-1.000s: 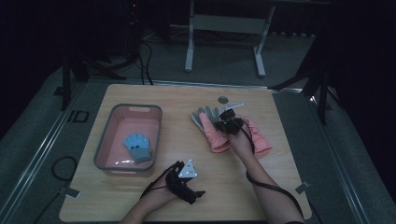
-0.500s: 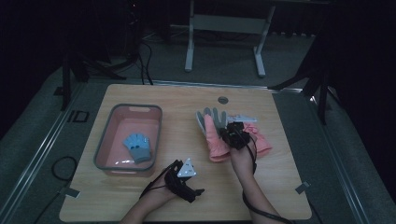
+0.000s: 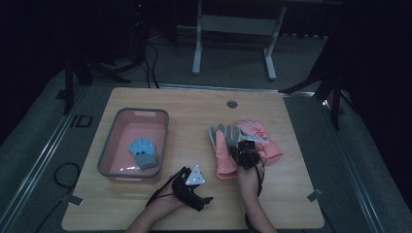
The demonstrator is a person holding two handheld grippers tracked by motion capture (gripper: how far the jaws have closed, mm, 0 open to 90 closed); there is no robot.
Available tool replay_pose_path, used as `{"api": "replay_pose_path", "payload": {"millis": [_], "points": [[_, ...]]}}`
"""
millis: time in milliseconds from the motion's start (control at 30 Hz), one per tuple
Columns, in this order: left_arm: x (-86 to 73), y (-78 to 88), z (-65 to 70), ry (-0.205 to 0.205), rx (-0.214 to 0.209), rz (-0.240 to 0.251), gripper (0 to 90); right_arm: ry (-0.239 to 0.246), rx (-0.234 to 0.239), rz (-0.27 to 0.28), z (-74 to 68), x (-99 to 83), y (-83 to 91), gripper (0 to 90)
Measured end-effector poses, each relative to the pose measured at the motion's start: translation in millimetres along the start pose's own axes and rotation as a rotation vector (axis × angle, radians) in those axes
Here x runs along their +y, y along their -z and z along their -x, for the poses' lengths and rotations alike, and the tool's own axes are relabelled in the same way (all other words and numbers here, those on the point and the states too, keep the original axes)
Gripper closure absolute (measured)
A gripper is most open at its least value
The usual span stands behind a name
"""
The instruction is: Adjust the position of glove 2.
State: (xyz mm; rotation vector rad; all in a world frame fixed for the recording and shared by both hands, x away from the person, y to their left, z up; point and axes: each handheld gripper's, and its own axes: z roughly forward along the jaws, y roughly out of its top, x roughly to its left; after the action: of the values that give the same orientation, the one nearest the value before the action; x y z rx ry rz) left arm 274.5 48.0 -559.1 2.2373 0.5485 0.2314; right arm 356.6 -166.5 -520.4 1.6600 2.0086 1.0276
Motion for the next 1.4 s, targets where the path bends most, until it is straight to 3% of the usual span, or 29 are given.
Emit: {"api": "replay_pose_path", "payload": {"millis": [100,200,233,333,567,633,733,767,833,933,1033,1133,1300,1400], "points": [[-0.1,-0.2,0.6,-0.003,0.0,-0.001,4.2,0.01,-0.022,0.0,-2.3,-8.4,-7.2,87.6],[-0.1,-0.3,0.7,-0.006,-0.002,-0.006,4.3,0.004,-0.012,-0.001,-2.5,-7.0,-7.1,86.7],[0.0,-0.3,0.7,-0.005,-0.002,-0.006,4.3,-0.003,-0.005,-0.001,-2.2,-5.5,-6.0,81.7],[-0.3,0.5,0.6,-0.003,-0.003,-0.006,4.3,0.041,-0.004,0.002,-2.1,-4.5,-1.3,73.1],[-0.6,0.4,0.8,-0.005,-0.004,-0.005,4.3,0.127,0.026,0.047,10.4,8.9,18.5,66.4],[-0.9,0.6,0.4,-0.005,-0.006,-0.007,4.3,0.178,0.036,0.079,25.2,21.6,27.9,65.5],[-1.1,2.1,-0.4,-0.002,-0.012,0.001,4.3,0.215,0.075,0.093,44.7,33.8,36.9,63.7],[-1.1,2.1,-0.4,-0.002,-0.012,0.001,4.3,0.215,0.075,0.093,44.7,33.8,36.9,63.7],[-1.4,2.6,-1.4,0.01,-0.01,0.01,4.3,0.296,0.066,0.102,66.9,42.1,44.6,63.8],[-1.2,2.0,-0.8,0.003,-0.006,0.005,4.3,0.313,0.053,0.102,89.4,49.7,48.3,63.5],[0.3,2.7,0.3,0.004,-0.004,0.007,4.3,0.297,0.095,0.094,118.4,59.8,47.9,60.5],[0.3,2.3,1.0,0.001,-0.002,0.005,4.3,0.312,0.133,0.071,131.5,66.1,42.1,59.5],[-0.1,2.2,1.4,-0.004,-0.002,0.001,4.3,0.364,0.16,0.013,138.0,71.7,22.0,54.9],[-0.3,2.4,1.3,-0.004,-0.002,0.002,4.3,0.357,0.194,-0.017,141.5,71.9,10.1,54.8]]}}
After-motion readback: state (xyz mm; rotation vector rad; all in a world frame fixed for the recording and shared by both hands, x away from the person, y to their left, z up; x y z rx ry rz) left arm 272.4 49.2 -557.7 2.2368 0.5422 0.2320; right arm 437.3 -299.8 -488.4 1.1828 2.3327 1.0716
